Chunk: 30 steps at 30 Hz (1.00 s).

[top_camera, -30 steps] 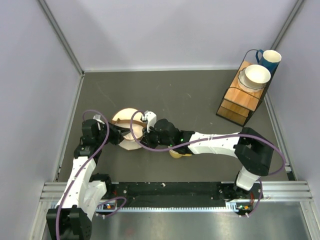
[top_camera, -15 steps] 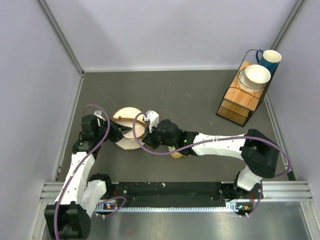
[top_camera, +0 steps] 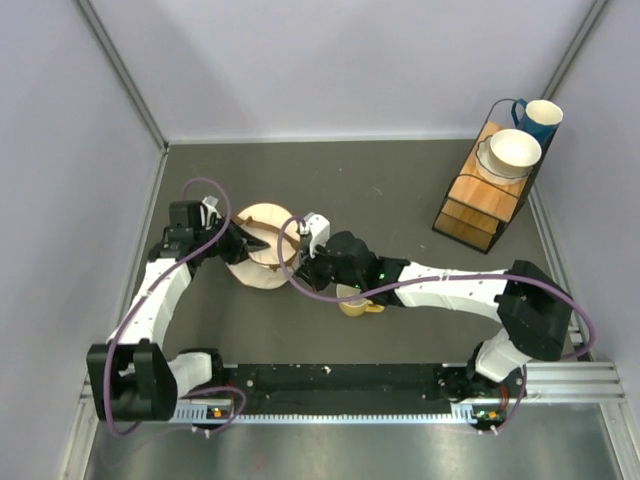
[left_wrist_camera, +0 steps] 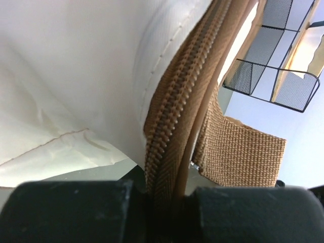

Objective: Unzip the laundry bag and remove the bra

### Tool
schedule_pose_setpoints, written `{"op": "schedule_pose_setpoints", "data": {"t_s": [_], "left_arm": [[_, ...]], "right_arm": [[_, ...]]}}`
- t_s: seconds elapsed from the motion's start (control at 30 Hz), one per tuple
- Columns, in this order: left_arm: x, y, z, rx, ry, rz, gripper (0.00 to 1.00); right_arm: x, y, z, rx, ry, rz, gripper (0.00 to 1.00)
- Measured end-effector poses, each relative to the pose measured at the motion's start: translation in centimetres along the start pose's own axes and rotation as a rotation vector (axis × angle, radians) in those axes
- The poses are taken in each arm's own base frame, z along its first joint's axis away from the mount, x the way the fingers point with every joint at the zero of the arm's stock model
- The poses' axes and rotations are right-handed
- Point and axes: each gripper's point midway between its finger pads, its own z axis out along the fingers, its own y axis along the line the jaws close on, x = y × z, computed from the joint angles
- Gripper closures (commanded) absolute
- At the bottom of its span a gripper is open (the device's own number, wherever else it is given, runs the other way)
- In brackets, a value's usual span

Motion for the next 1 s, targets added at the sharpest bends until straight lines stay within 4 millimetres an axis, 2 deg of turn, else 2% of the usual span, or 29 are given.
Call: {"op": "schedule_pose_setpoints", "data": {"t_s": [0.03,0.07,0.13,0.17,0.23,0.3,0.43,0.6,0.8,0.87,1.0], "left_arm": [[-0.3,0.0,0.5,-0.007,0.017,-0.005,0.81],[-0.5,0.0,0.9,-0.012,0.031,-0.011,0.59],[-1.1,-0.1,1.4,-0.021,0.05,-0.011,0.46],[-1.6,-0.3,1.6,-0.03,0.05,-0.011,0.29],[-2.6,-0.7,1.7,-0.041,0.026,0.014,0.15],[-3.2,-0.9,1.2,-0.051,-0.009,0.04,0.07],[-3.2,-1.6,-1.0,-0.058,-0.086,0.089,0.06],[-1.7,-2.7,-4.3,-0.025,-0.165,0.135,0.08],[1.3,0.0,-5.0,-0.046,-0.165,0.069,0.08],[1.7,0.8,-5.4,-0.076,-0.176,0.055,0.07],[1.3,1.1,-5.7,-0.095,-0.208,0.073,0.06]], "right_arm": [[-0.1,0.0,0.0,0.001,0.0,0.005,1.0],[-0.2,0.0,0.0,0.002,0.002,0.009,1.0],[-0.6,0.2,-0.1,0.005,0.01,0.028,1.0],[-0.9,0.5,-0.2,-0.001,0.014,0.044,1.0],[-1.6,1.3,-0.2,-0.02,0.01,0.077,1.0],[-1.8,1.8,-0.2,-0.035,0.015,0.105,1.0],[-0.7,2.2,0.6,-0.052,0.052,0.151,1.0],[0.7,2.3,1.3,-0.056,0.094,0.18,1.0],[0.4,2.8,1.3,-0.075,0.094,0.21,1.0],[-0.2,3.1,1.3,-0.082,0.084,0.225,1.0],[-1.2,3.7,1.4,-0.096,0.075,0.261,1.0]]}}
